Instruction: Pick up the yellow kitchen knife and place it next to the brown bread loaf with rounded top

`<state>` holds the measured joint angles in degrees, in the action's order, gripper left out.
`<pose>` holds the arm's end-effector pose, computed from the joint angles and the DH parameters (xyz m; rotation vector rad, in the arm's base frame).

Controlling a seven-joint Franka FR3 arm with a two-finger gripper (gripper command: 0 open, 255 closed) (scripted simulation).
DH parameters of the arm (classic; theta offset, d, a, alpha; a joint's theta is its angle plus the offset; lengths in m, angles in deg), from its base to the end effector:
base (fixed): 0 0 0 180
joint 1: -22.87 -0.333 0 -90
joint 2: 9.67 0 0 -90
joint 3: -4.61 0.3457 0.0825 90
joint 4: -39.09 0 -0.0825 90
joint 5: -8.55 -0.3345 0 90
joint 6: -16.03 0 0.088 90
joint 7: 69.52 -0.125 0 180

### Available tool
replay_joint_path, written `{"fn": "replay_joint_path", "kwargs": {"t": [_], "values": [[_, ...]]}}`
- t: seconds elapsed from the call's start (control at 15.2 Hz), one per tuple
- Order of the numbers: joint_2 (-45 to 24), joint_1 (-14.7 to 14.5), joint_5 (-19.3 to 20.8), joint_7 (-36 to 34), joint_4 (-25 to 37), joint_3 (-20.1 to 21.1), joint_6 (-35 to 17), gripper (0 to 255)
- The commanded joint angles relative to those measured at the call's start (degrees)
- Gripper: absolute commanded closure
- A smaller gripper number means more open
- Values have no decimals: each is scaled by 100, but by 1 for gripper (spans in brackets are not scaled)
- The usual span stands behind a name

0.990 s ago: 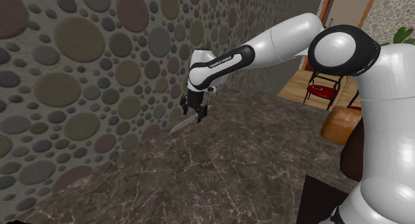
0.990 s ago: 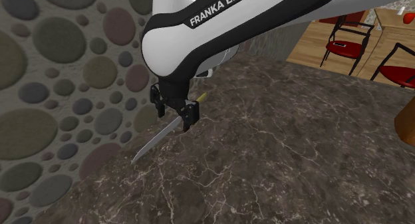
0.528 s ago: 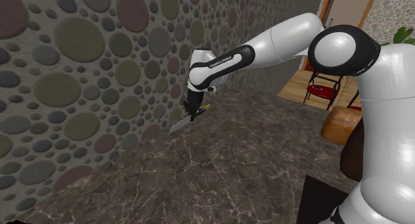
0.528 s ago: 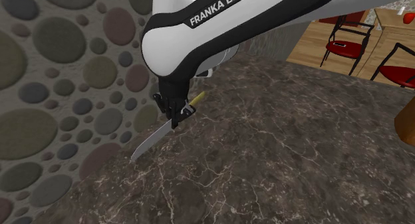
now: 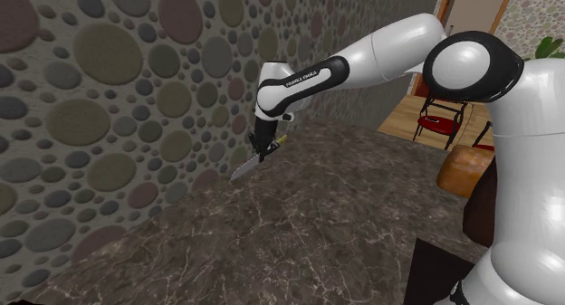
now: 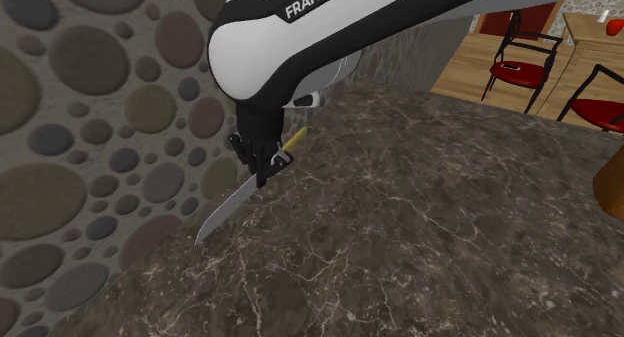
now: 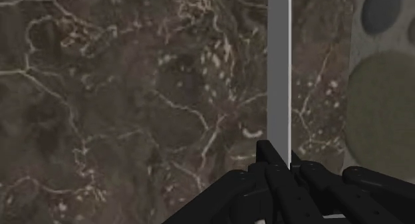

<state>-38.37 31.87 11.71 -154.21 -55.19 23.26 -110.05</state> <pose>0.6534 0.0762 0.3775 -2.3752 1.8483 0.0354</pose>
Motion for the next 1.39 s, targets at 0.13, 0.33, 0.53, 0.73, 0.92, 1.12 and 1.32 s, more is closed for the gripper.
{"fn": "replay_joint_path", "kwargs": {"t": [0.13,0.33,0.53,0.73,0.92,1.12,1.32], "values": [[126,19,-38,10,124,23,247,255],[213,27,-64,12,231,39,438,255],[291,33,-88,12,352,53,633,255],[359,37,-108,10,486,66,833,255],[417,37,-125,6,635,76,1037,255],[464,36,-138,0,800,86,1246,255],[500,31,-148,-7,980,94,1459,255]]}}
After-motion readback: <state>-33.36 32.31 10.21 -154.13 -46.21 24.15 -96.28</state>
